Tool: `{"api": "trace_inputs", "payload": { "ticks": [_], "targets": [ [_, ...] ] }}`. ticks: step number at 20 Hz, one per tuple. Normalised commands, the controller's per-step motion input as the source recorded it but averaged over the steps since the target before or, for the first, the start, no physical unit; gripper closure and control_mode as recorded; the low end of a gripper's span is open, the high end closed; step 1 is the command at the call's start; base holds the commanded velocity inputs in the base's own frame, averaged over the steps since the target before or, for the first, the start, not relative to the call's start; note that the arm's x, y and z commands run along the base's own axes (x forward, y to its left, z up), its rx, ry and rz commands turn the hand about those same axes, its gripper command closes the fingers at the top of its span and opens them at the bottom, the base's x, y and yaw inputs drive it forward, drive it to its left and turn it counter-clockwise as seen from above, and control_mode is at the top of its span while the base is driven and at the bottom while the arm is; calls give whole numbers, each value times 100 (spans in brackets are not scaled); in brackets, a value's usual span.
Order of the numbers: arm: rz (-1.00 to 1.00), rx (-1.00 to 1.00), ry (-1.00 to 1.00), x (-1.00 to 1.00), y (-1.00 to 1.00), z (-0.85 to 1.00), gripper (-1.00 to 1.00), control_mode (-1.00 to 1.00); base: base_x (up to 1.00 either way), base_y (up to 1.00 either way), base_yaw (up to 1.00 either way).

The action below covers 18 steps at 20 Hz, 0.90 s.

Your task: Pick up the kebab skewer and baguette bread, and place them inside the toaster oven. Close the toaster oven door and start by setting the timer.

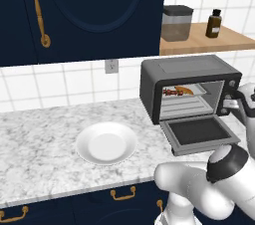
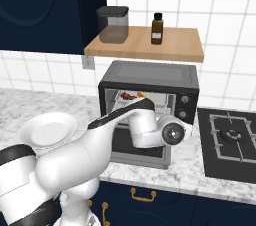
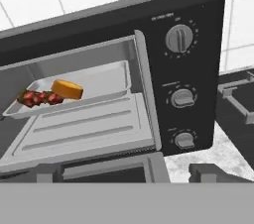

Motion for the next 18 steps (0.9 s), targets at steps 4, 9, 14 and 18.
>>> {"api": "trace_inputs", "payload": {
  "ticks": [4, 9, 14, 18],
  "targets": [
    [9, 3, -3, -57, -30, -47, -100, -100, 0, 0, 0],
    [21, 0, -4, -68, -8, -62, -100, -100, 0, 0, 0],
    [19, 0, -7, -40, 0, -46, -100, -100, 0, 0, 0],
    [21, 0, -3, -10, -2, -29, -100, -100, 0, 0, 0]
  ]
}}
